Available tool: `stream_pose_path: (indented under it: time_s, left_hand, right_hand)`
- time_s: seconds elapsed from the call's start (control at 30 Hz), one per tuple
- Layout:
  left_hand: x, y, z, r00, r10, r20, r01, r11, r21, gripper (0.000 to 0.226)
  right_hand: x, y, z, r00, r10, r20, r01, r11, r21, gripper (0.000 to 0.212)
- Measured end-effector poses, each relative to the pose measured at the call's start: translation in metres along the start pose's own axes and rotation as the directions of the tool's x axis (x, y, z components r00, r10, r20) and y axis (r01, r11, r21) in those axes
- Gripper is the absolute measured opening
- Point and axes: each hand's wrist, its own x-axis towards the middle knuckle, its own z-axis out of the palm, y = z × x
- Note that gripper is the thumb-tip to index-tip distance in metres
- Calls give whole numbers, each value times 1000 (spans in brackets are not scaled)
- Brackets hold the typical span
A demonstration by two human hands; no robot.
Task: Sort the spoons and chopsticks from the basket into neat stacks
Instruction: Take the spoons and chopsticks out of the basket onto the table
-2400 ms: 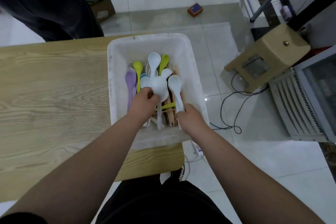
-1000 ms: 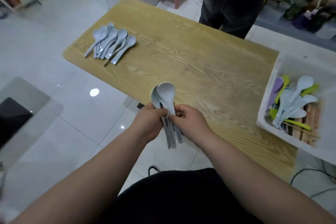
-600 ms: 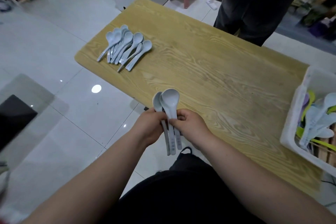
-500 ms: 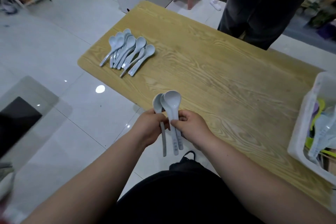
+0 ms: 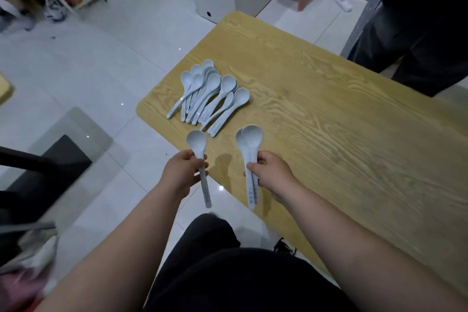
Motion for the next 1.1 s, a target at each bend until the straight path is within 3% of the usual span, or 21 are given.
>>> stream_pose_path:
  time_s: [0.13, 0.23, 0.43, 0.57, 0.67, 0.8, 0.97, 1.1]
  left_hand:
    - [66, 32, -42, 999, 40, -32, -39, 998, 39, 36]
    - [133, 65, -69, 995, 82, -49, -75, 987, 142, 33]
    - [252, 127, -101, 997, 76, -18, -68, 956, 287, 21]
    - [290, 148, -92, 991, 124, 55, -136, 876, 462, 18]
    - [303, 151, -81, 972, 195, 135, -236, 741, 629, 23]
    - [312, 151, -64, 927, 276, 252, -373, 624, 687, 30]
    - [316, 153, -49, 906, 216, 365, -423, 516, 745, 24]
    - [312, 151, -49, 829, 361, 427, -557, 462, 690, 23]
  right_hand:
    - [52, -13, 19, 990, 111, -92, -105, 992, 68, 5]
    - [91, -29, 31, 961, 185, -206, -165, 980, 110, 13]
    - [140, -54, 56, 817, 300, -492, -261, 954, 148, 7]
    - [163, -61, 71, 720, 345, -602, -350, 930, 115, 17]
    - [169, -65, 83, 693, 345, -632, -341, 930, 133, 24]
    - [174, -72, 97, 694, 291, -658, -295, 949, 108, 42]
    - [188, -70, 108, 712, 185, -678, -334, 938, -95, 18]
    - [183, -76, 112, 706, 141, -694, -278, 957, -88, 50]
